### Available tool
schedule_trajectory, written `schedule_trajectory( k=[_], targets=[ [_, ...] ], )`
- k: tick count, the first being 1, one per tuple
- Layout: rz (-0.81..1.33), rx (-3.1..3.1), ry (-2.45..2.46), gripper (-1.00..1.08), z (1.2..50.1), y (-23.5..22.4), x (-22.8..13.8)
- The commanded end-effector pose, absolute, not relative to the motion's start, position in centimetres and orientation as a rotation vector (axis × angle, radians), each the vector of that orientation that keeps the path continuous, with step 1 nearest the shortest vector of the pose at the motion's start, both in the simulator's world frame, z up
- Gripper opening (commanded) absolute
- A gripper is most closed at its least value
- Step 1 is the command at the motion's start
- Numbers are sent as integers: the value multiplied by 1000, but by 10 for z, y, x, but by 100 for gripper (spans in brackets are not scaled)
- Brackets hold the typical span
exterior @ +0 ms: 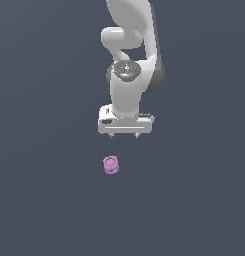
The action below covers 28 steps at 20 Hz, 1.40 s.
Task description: Pick up the object and move it to a goal position.
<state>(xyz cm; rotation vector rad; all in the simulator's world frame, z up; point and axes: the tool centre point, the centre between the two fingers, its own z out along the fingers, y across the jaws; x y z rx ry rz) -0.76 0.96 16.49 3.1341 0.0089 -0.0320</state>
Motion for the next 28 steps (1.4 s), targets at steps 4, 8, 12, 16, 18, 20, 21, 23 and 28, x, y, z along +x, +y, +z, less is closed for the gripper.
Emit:
schedule_trajectory(
  k=[4,8,12,16,18,20,21,23,28],
  targets=[
    [-26,3133,29,100,167,12,-6],
    [-3,3126,105,100,175,23,-1],
    [6,3123,135,100,179,29,0],
    [4,3124,134,100,177,26,1],
    [4,3124,144,100,174,24,4],
    [4,3124,156,100,171,21,8],
    [4,3124,163,100,168,18,10],
    [3,3124,180,100,162,13,16],
    [1,3124,240,100,140,-6,34]
  ],
)
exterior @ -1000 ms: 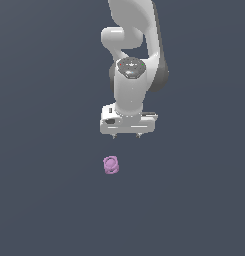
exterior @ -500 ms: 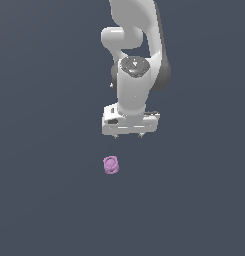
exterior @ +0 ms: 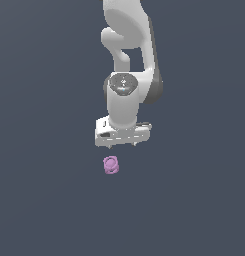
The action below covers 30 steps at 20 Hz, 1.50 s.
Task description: Pick up the object and move it to a goal position.
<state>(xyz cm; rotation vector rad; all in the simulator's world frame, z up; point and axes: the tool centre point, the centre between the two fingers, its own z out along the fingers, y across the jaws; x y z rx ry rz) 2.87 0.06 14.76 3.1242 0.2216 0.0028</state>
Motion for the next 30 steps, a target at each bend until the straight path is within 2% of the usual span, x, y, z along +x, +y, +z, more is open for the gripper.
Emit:
schedule_trajectory(
  k=[1,12,21,30],
  targets=[
    [1,3124,255,100,134,-11,38],
    [0,3121,354,100,93,-47,63],
    [-2,3121,357,100,84,-49,63],
    [0,3121,361,100,43,-49,63]
  ],
)
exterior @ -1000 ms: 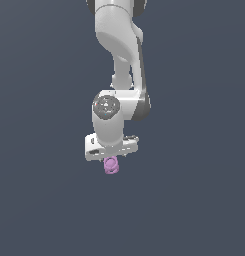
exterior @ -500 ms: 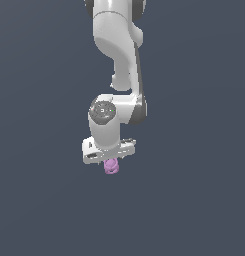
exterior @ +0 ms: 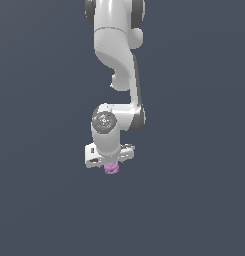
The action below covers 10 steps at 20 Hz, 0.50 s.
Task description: Pick up the object and move it to a goal position.
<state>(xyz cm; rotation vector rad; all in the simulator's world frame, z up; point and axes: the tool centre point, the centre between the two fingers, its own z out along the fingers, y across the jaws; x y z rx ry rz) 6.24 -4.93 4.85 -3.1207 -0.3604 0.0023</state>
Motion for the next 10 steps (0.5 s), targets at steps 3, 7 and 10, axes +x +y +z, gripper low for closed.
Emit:
schedule_trajectory(
  k=[3,7,10],
  targets=[
    [0,-3121,-362,100,39,-49,64],
    [0,-3121,-362,-100,40,-49,64],
    [0,-3121,-362,-100,40,-49,64]
  ],
)
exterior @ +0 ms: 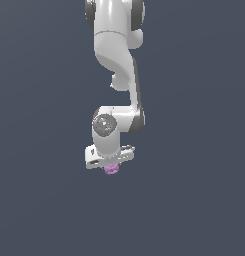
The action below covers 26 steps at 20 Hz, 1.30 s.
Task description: Pick up the object and move it to a goal position.
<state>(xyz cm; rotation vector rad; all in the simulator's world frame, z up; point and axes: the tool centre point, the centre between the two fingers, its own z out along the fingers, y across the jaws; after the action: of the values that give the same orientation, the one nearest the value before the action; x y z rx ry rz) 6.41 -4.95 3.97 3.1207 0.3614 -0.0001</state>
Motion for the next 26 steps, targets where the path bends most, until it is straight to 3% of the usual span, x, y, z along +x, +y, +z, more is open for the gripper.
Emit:
schedule_trajectory(
  k=[1,14,26],
  targets=[
    [0,3121,362,-100,40,-49,64],
    [1,3121,362,-100,58,-48,62],
    [1,3121,362,-100,157,-38,50]
  ],
)
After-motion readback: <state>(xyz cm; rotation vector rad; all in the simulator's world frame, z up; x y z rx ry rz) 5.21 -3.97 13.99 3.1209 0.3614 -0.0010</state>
